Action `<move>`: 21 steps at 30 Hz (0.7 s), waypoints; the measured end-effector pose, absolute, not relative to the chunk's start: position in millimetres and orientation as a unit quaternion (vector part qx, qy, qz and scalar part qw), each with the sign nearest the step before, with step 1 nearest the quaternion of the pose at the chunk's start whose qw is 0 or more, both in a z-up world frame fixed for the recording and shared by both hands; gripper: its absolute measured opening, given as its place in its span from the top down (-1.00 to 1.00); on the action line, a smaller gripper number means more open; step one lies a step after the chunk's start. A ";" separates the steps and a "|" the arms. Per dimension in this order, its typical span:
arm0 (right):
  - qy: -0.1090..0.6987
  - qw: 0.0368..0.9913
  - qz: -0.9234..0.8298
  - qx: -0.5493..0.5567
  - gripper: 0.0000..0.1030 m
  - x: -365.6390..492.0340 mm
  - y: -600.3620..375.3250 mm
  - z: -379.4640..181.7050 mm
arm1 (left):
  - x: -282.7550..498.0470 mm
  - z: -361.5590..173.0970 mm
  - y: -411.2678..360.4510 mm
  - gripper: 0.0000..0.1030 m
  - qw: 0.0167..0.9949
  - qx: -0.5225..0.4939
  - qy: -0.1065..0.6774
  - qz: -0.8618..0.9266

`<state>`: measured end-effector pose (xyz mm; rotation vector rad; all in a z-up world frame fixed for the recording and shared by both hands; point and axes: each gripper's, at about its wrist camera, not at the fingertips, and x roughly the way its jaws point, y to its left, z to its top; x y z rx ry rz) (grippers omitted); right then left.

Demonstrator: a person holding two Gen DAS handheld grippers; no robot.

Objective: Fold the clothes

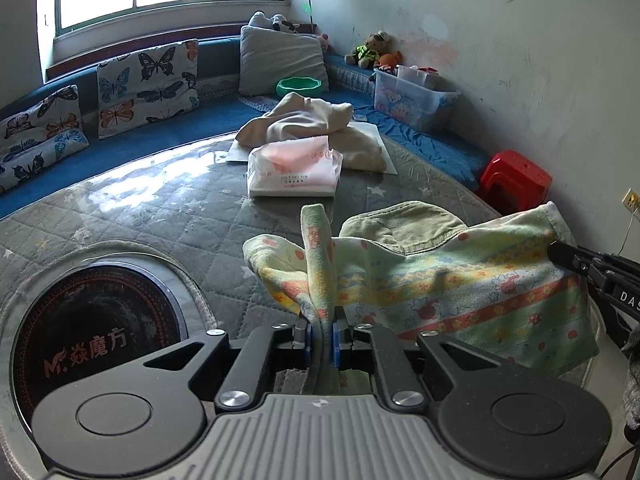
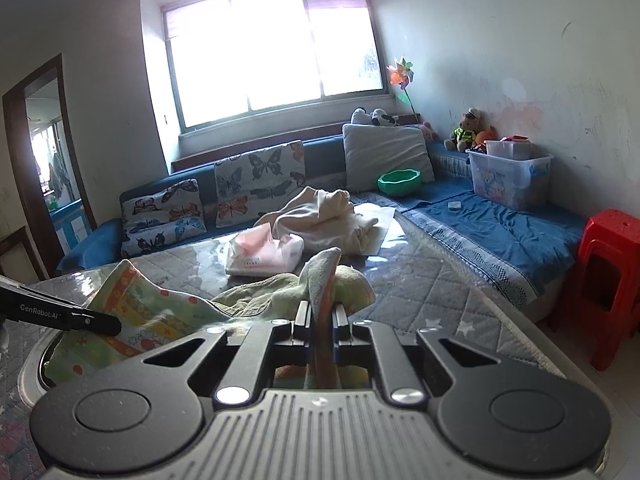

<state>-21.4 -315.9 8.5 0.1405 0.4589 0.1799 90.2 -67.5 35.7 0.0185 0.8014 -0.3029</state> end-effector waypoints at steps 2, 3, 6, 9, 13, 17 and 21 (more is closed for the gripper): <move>0.229 0.967 0.089 0.069 0.84 -20.2 -314.9 7.3 | 91.1 34.2 -68.5 0.80 0.910 0.011 0.388 -0.145; 0.229 0.967 0.088 0.069 0.84 -19.1 -314.8 6.7 | 91.4 33.9 -68.5 0.80 0.910 0.012 0.388 -0.145; 0.231 0.966 0.087 0.071 0.84 -16.9 -314.6 5.5 | 92.4 33.0 -68.6 0.80 0.910 0.016 0.388 -0.142; 0.235 0.966 0.085 0.073 0.83 -14.3 -315.1 2.4 | 93.8 31.7 -68.9 0.80 0.910 0.019 0.389 -0.141; 0.242 0.964 0.082 0.074 0.84 -12.4 -315.7 -3.2 | 97.0 28.6 -69.7 0.80 0.908 0.019 0.394 -0.139; 0.251 0.962 0.076 0.077 0.83 -10.4 -317.4 -9.1 | 101.5 24.3 -69.7 0.79 0.905 0.017 0.401 -0.138; 0.262 0.959 0.071 0.080 0.84 -6.1 -319.0 -16.8 | 105.9 19.0 -69.3 0.79 0.902 0.018 0.409 -0.136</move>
